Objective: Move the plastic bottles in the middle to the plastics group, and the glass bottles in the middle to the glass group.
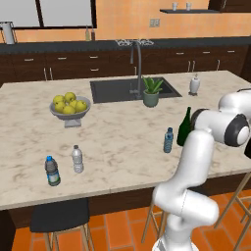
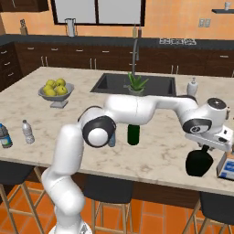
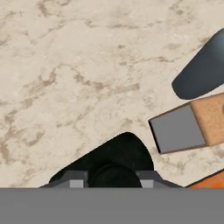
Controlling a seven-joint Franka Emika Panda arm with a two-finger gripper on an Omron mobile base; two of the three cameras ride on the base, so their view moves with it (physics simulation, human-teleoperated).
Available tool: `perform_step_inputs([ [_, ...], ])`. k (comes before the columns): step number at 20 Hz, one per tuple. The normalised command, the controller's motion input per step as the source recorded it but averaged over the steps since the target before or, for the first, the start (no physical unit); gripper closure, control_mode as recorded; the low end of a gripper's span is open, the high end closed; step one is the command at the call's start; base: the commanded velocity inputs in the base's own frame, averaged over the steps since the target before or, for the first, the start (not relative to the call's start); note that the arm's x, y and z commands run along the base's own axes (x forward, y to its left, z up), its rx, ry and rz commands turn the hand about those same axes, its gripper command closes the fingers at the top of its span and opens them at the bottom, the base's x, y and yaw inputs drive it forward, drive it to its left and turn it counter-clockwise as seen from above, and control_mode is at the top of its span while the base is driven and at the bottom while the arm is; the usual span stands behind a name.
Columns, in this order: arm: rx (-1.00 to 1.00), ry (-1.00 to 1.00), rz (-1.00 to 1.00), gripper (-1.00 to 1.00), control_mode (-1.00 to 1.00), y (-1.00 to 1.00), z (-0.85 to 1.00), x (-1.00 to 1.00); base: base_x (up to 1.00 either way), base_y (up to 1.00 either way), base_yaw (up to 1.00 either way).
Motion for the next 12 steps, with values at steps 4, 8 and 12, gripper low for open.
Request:
perform_step_inputs([
  [4, 0.0, 0.0, 0.0, -1.0, -1.0, 0.0, 0.0, 0.0, 0.0, 0.0, 0.0],
  [8, 0.0, 0.0, 0.0, -1.0, -1.0, 0.0, 0.11, 0.01, 0.0, 0.0, 0.0],
  [12, 0.0, -0.02, 0.0, -1.0, -1.0, 0.07, 0.61, 0.0, 0.0, 0.0, 0.0],
])
